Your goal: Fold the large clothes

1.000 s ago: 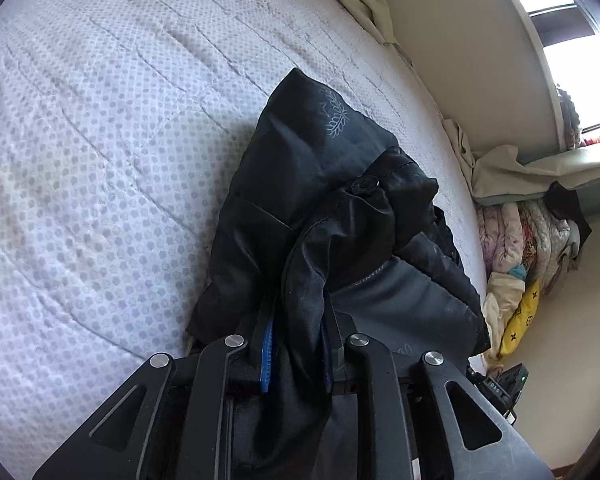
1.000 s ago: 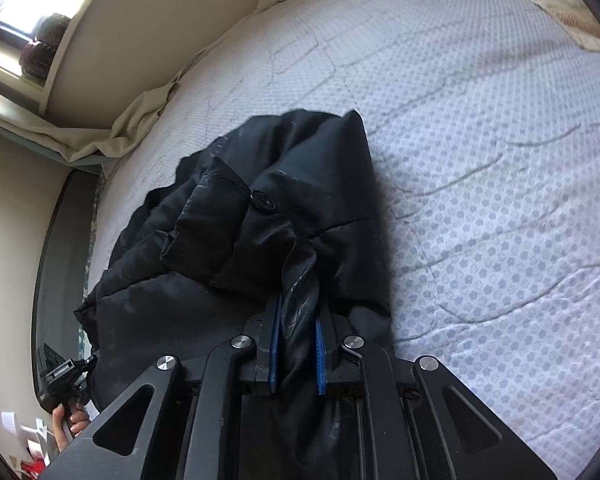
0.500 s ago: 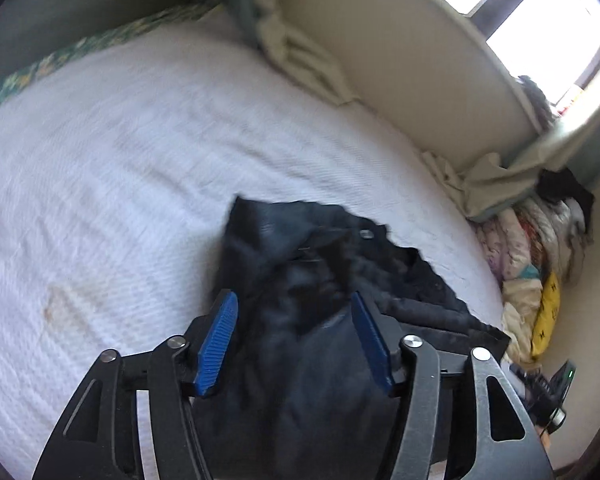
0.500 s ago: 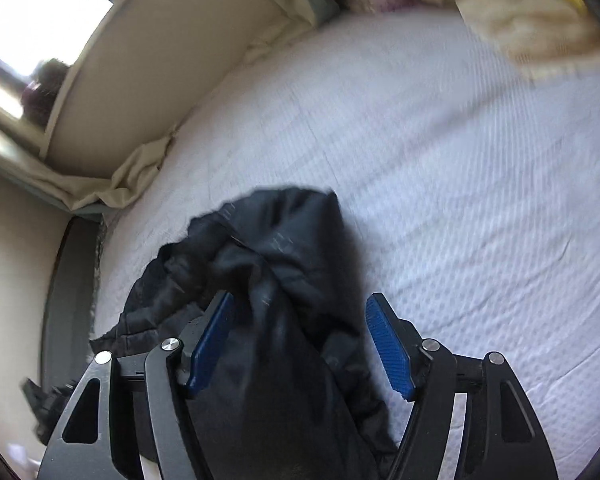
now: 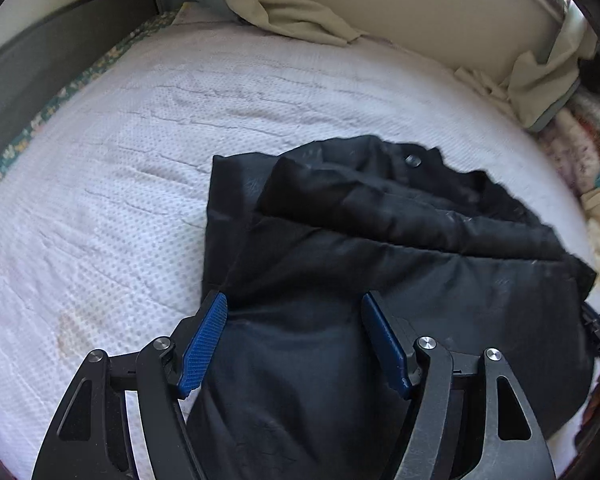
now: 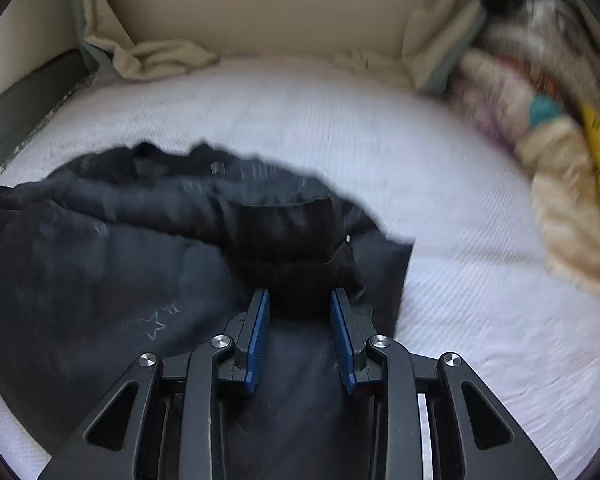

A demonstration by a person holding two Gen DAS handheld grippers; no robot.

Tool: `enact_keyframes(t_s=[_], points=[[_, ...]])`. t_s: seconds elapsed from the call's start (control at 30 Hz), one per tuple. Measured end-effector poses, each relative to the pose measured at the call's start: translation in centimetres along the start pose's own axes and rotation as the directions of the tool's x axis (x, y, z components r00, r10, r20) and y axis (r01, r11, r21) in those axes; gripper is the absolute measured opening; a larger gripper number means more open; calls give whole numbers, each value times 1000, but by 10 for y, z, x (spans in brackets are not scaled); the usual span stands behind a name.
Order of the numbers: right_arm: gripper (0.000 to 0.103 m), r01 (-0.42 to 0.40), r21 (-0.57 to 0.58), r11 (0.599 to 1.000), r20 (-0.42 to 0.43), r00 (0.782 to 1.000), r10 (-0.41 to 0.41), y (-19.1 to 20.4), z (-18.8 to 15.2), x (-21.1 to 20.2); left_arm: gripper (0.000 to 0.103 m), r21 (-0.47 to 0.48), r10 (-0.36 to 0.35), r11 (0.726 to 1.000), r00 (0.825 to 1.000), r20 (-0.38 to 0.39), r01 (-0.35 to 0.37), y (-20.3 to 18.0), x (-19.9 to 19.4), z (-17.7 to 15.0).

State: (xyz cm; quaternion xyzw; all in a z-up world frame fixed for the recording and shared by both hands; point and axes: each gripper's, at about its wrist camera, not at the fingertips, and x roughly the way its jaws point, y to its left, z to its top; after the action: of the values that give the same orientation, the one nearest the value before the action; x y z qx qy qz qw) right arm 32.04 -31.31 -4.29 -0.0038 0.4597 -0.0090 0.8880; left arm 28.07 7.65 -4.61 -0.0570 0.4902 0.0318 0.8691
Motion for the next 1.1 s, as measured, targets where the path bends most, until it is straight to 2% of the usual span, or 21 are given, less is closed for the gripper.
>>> enact_keyframes(t_s=[0.03, 0.1, 0.2, 0.27, 0.47, 0.53, 0.67, 0.73, 0.77, 0.83, 0.9, 1.0, 1.1], points=[[27, -23, 37, 999, -12, 1000, 23, -6, -3, 4, 80, 5, 14, 1000, 1000, -16, -14, 0, 8, -3], [26, -53, 89, 995, -17, 998, 55, -14, -6, 10, 81, -21, -16, 1000, 999, -44, 15, 4, 20, -7], [26, -55, 87, 995, -21, 998, 57, -14, -12, 16, 88, -111, -80, 991, 994, -80, 70, 19, 32, -14], [26, -38, 59, 998, -8, 999, 38, -9, -17, 19, 89, -140, -109, 985, 990, -89, 96, 25, 36, -15], [26, -6, 16, 1000, 32, 999, 6, 0, -24, 29, 93, -98, -71, 993, 995, -65, 65, 17, 39, -25], [25, -9, 24, 1000, 34, 999, 8, -1, -23, 29, 95, -112, -84, 991, 993, -78, 75, 19, 44, -25], [26, -89, 148, 985, -5, 996, 91, -17, -13, 22, 96, -200, -166, 970, 979, -119, 140, 34, 41, -19], [31, -161, 251, 954, -21, 985, 171, -31, -8, 12, 94, -244, -218, 952, 967, -129, 182, 43, 35, -18], [39, -194, 284, 939, -14, 978, 206, -35, -6, 7, 94, -262, -240, 944, 963, -126, 201, 47, 30, -17], [46, -241, 331, 912, 20, 968, 248, -42, -3, -7, 94, -280, -262, 933, 959, -103, 225, 56, 16, -15], [53, -259, 342, 903, 53, 965, 257, -43, 0, -20, 94, -293, -281, 923, 957, -72, 249, 63, 1, -14], [58, -280, 329, 902, 90, 960, 265, -38, 3, -37, 94, -313, -334, 897, 943, -12, 313, 75, -23, -11], [62, -330, 328, 885, 126, 944, 305, -31, 2, -49, 94, -317, -346, 889, 938, 9, 331, 82, -36, -12]])
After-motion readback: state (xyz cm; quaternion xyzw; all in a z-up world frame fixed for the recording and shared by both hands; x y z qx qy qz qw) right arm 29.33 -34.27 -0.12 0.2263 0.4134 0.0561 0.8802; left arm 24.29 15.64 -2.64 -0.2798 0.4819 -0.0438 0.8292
